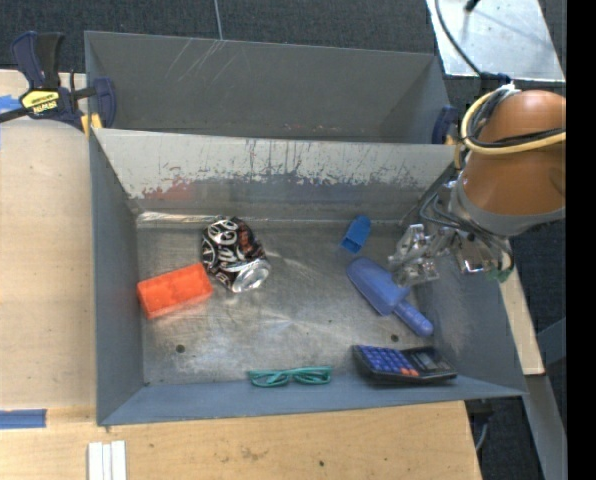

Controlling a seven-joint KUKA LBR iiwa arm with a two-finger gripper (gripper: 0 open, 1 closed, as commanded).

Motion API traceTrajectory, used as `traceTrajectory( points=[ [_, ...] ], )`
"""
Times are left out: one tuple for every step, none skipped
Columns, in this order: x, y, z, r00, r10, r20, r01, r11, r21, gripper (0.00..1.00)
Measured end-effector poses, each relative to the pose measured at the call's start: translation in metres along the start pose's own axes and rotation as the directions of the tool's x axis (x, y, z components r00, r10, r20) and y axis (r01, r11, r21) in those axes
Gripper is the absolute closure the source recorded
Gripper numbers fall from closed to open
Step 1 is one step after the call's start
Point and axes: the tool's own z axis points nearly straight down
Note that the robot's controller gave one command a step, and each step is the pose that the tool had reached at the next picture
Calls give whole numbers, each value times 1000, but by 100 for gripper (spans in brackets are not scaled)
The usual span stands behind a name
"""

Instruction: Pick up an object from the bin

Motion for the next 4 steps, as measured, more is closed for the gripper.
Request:
traceTrajectory(
  points=[
    [17, -37, -20, 994, -109, 2, 109, 994, 4, 0],
    [17, -35, -19, 994, -109, 1, 109, 994, 1, 0],
    [4, -19, 25, 998, -66, 8, 66, 998, 5, 0],
    [9, -20, 72, 998, -55, 4, 55, 998, -2, 100]
  ],
)
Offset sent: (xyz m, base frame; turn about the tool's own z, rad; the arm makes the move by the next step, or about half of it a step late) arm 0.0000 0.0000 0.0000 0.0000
